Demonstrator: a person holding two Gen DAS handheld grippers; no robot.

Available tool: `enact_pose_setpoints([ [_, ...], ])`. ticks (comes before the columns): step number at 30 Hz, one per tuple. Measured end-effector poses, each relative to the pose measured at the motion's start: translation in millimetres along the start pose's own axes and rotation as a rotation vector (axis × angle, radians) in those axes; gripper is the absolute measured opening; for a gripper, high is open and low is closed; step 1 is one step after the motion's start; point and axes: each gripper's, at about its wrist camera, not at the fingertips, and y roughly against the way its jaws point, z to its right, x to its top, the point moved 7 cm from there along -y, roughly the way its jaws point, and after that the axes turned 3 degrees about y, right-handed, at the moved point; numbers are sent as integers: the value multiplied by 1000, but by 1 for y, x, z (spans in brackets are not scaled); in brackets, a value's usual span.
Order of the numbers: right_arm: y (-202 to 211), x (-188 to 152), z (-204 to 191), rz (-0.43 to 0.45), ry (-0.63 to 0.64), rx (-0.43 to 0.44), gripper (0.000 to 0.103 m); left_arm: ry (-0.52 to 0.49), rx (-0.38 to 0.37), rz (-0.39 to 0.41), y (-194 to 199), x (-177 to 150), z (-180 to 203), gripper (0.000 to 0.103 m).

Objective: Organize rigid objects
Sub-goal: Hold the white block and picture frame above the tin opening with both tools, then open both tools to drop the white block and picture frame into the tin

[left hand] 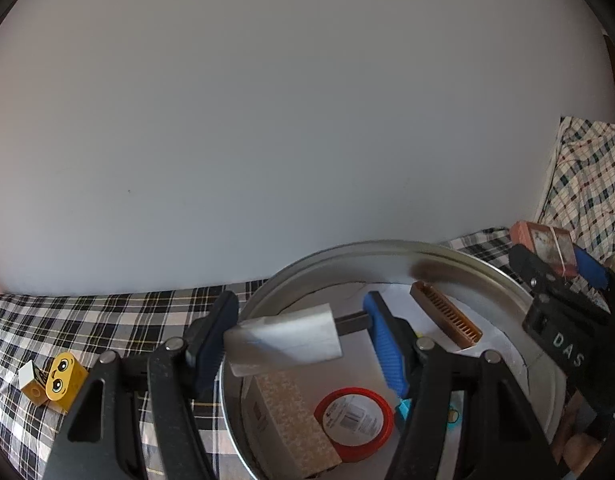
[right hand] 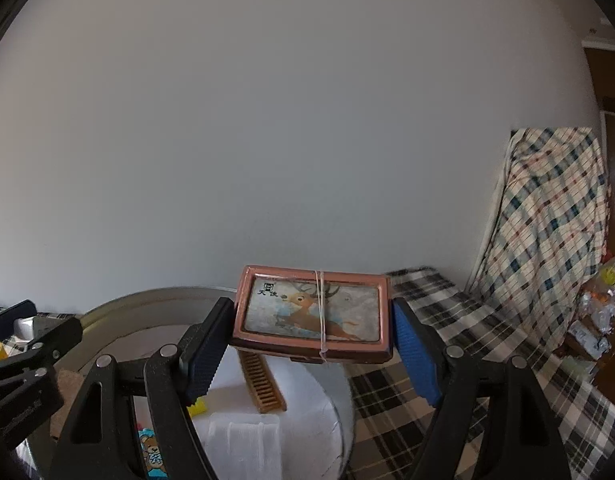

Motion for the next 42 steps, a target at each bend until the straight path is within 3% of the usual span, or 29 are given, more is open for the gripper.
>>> enact_pose_setpoints([
  [25,-11,-11,-14,-128,29,59,80,-53,49,-141,-34,-17,12,65],
  [42,-14,-13,-14,-146,30,69,80,-105,88,-137,-35,-22,21,65],
])
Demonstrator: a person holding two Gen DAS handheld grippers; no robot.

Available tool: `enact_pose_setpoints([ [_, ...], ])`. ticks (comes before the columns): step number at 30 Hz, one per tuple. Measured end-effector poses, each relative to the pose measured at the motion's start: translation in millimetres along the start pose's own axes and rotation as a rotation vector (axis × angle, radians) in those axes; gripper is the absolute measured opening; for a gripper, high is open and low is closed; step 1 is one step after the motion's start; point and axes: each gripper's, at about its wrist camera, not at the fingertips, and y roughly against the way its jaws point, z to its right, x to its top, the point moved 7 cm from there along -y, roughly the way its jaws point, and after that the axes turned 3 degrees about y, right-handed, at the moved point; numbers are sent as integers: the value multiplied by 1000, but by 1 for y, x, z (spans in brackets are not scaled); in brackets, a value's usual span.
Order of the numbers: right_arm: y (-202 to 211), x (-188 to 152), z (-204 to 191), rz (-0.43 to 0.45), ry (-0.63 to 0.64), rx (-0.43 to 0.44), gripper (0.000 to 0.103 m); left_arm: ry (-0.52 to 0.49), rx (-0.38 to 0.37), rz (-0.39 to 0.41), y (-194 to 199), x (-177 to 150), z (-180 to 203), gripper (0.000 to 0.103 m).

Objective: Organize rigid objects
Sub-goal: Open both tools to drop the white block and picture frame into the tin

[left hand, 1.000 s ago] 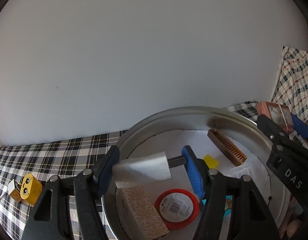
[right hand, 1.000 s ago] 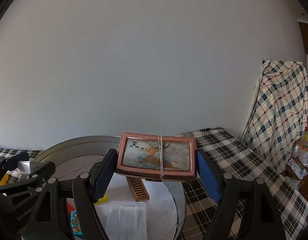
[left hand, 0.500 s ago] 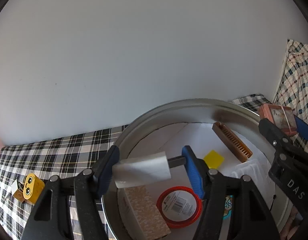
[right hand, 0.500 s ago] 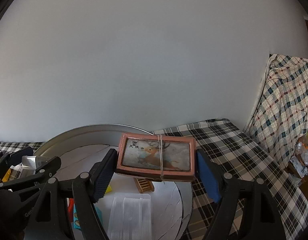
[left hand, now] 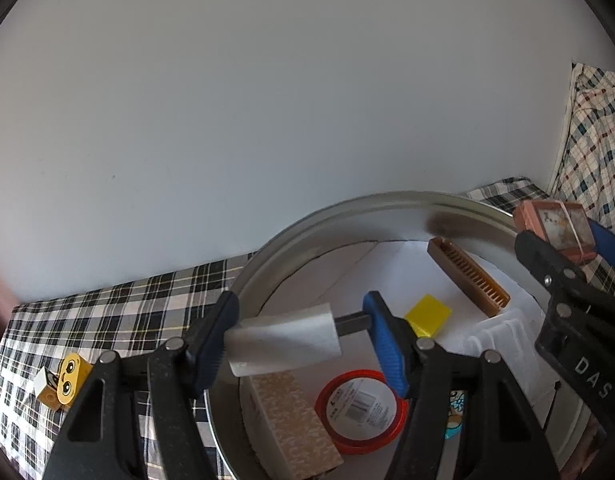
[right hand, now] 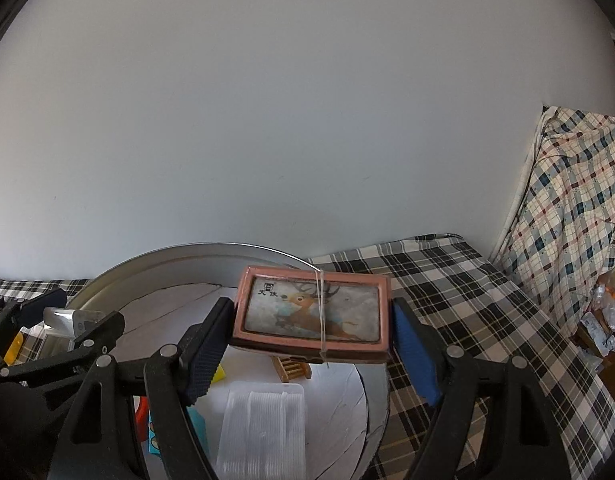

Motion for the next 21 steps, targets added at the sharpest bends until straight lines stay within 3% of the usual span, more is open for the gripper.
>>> enact_pose_setpoints([
  [8,0,-1,1,-4,-4,0,80,-34,-3,-40,-4,-2,4,67],
  [10,0,-1,1,2,-14,21,80,-69,-8,-24,-1,-1,11,84],
  [11,0,-2,1,3,-21,30,82,-91,0,-8,2,-1,14,99],
  [12,0,-3,1,-1,-27,37,84,-107,15,10,5,0,16,103],
  [14,-2,-5,0,-9,-34,39,90,-150,43,38,8,-1,21,103],
  [17,-2,-7,-4,-3,-19,18,90,-187,81,44,8,-1,23,103],
  [21,2,-6,-7,18,-10,8,90,-111,54,54,12,3,13,103],
])
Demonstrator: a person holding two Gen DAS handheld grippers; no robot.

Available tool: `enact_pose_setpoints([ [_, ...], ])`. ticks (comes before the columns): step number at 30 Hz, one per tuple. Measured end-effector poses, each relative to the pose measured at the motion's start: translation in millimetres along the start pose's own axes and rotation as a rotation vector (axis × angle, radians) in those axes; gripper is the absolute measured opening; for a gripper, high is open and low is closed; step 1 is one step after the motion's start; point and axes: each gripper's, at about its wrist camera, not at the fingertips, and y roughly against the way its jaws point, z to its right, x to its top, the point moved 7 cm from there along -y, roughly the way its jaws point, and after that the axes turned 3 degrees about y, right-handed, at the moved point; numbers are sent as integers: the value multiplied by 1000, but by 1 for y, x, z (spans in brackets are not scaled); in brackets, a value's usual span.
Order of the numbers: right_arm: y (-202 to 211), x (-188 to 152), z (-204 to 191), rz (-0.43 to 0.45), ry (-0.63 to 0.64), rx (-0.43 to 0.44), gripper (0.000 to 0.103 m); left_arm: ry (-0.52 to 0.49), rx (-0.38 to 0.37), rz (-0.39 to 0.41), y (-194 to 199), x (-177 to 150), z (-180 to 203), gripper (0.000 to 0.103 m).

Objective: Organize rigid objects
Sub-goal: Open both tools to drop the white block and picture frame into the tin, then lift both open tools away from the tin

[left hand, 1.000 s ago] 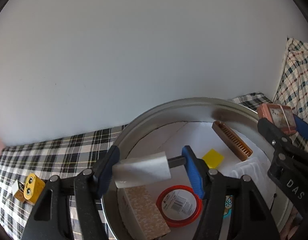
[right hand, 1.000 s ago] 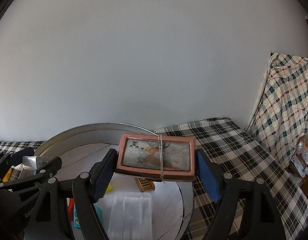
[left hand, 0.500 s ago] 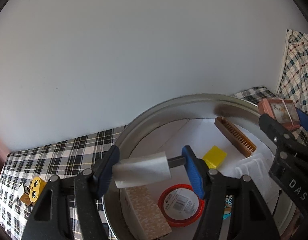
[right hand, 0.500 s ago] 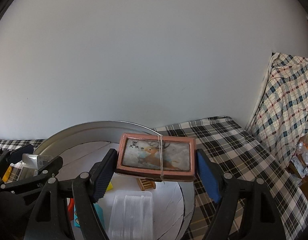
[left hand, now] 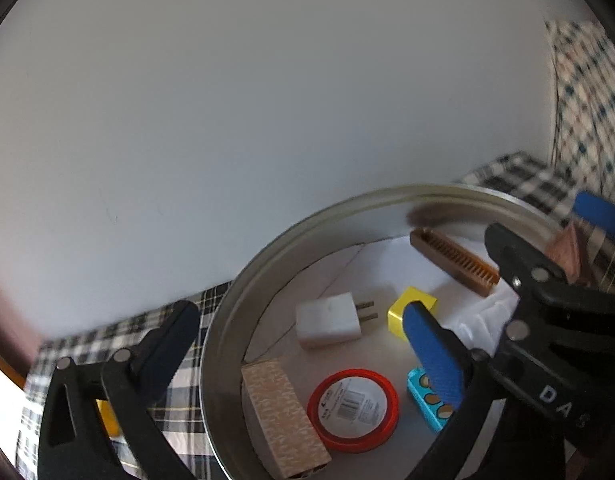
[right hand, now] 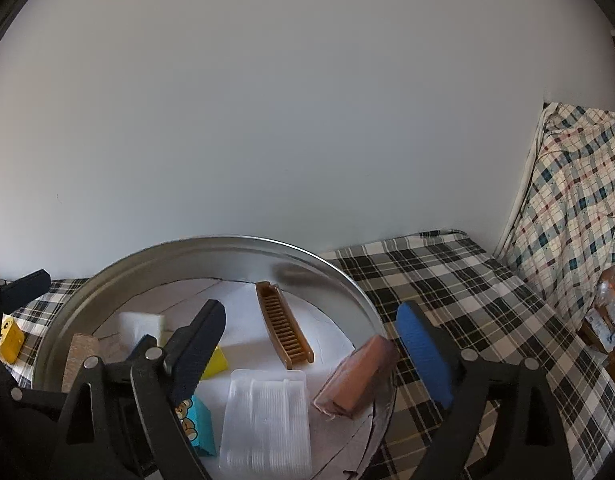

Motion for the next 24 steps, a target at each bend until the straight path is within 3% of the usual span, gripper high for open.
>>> enact_pose_setpoints([
  [5,12,7,4,55,-41,7,90,71,-25,8,5,2,-9,103],
  [11,18,11,13,109,-71,1,90,88,11,93,26,7,-15,103],
  [24,39,14,24,269,-129,-2,90,194,55,141,45,-12,-44,102],
])
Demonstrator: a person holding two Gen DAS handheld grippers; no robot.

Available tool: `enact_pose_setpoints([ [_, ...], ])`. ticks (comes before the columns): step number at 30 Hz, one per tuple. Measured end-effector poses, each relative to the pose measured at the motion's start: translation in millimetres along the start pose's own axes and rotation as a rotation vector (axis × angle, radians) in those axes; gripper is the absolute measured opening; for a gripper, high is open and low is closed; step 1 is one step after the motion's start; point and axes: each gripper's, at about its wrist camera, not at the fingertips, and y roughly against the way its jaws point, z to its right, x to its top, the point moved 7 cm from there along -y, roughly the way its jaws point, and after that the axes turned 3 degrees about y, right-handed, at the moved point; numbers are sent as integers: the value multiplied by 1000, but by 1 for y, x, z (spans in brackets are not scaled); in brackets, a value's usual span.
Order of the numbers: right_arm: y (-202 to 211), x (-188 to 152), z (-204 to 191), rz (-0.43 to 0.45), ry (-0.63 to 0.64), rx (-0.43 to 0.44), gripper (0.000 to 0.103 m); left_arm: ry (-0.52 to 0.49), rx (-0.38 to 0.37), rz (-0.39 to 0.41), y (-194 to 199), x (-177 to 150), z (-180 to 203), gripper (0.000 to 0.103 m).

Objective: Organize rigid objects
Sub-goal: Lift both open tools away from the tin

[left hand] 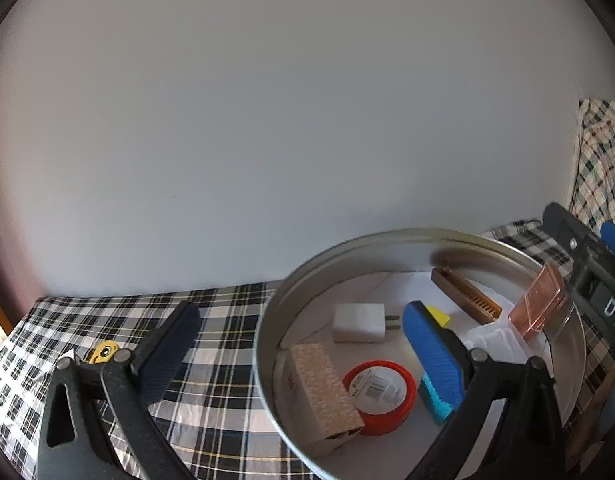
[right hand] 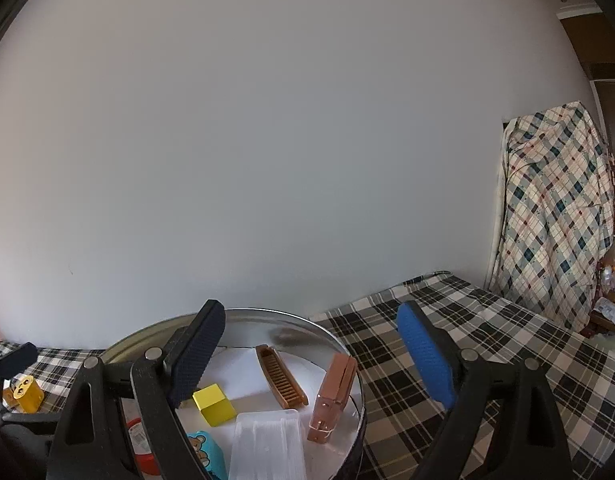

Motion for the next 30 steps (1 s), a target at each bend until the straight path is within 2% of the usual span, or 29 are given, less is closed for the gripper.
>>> enact_pose_setpoints([
  [7,15,3,-2,87,9,3,90,22,-1,35,5,-2,-6,102],
  [14,26,1,-11,103,30,6,90,11,12,46,6,-10,-11,102],
  [25,49,4,-10,167,46,-55,90,20,-23,63,17,-11,-13,102],
  [30,58,1,-12,160,51,-59,90,9,-34,65,22,-13,-13,102],
])
